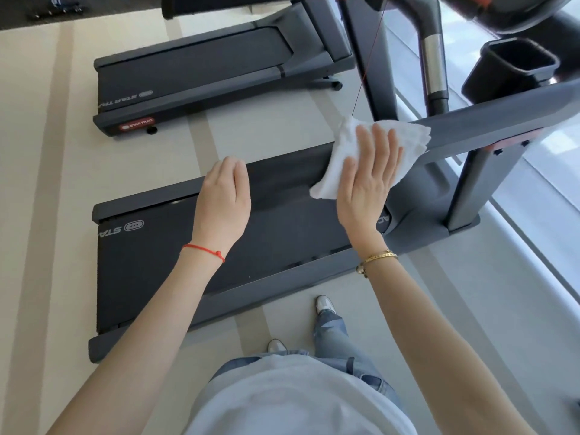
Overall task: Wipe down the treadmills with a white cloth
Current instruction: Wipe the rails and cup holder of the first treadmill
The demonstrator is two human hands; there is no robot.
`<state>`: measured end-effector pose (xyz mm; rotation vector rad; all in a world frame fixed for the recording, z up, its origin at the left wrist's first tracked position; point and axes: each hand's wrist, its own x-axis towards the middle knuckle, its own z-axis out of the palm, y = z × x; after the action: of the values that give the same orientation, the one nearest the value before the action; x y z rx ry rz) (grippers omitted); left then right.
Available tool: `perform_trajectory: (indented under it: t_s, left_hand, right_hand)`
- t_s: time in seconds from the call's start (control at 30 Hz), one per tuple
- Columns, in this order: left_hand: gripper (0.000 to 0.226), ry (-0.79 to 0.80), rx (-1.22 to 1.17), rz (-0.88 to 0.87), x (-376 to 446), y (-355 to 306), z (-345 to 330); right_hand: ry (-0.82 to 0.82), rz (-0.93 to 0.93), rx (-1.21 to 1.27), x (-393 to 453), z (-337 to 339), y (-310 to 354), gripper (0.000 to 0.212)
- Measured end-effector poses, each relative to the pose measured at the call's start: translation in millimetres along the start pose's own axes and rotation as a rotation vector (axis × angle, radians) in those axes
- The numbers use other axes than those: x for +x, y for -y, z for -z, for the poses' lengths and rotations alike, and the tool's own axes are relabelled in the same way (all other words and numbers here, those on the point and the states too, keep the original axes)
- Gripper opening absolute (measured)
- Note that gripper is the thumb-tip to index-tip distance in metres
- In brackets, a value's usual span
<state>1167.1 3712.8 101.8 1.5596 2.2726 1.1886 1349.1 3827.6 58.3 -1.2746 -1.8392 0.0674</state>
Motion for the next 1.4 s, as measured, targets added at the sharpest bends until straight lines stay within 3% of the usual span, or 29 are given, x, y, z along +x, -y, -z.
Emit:
perform_trajectory:
  t_s: [0.1, 0.23, 0.33, 0.47, 0.57, 0.7, 0.83, 0.97, 1.07, 1.13, 1.27, 1.4]
  left_hand:
    - [0.029, -0.001, 0.020, -0.001, 0, 0, -1]
    - [0.029, 0.002, 0.025, -0.007, 1, 0, -1]
    - [0.030, 0.010, 0.019, 0.010, 0, 0, 0]
    - [0.029, 0.011, 0.014, 0.027, -1, -1, 0]
    - [0.029, 0.017, 0.031, 0.015, -1, -2, 0]
    - [0.032, 0.020, 0.065, -0.031, -1, -2, 2]
    - [0.030, -0.052, 0.137, -0.109, 1, -7, 3]
    - [0.028, -0.055, 0.185, -0.157, 5, -17, -6]
    - [0.027, -0.094, 0.266, -0.186, 7, -27, -16]
    - [0.026, -0.126, 0.288, -0.215, 9, -35, -24]
    - [0.023, -0.147, 0.248, -0.202, 19, -59, -40]
    - [0.021, -0.171, 0.229, -0.197, 32, -86, -59]
  right_hand:
    - [0.019, -0.021, 0.020, -6, -5, 12, 0.054]
    - [0.112, 0.247, 0.065, -39, -20, 43, 0.052]
    - [0.111, 0.329, 0.048, -31, -15, 30, 0.051]
    - [-0.027, 0.085, 0.036, 4, -4, 2, 0.049]
    - [-0.115, -0.057, 0.072, 7, -10, 20, 0.042]
    - [-0.015, 0.203, 0.084, -23, -22, 51, 0.045]
    - [0.011, 0.426, 0.015, -9, -16, 18, 0.045]
    - [-0.102, 0.215, -0.018, 16, -5, -18, 0.047]
    - [-0.142, 0.138, -0.024, 14, -11, -10, 0.047]
    - [-0.127, 0.213, -0.015, 11, -13, -9, 0.045]
    - [-0.110, 0.569, -0.054, 31, -7, -46, 0.045]
    - [-0.214, 0.488, -0.069, 58, 2, -94, 0.048]
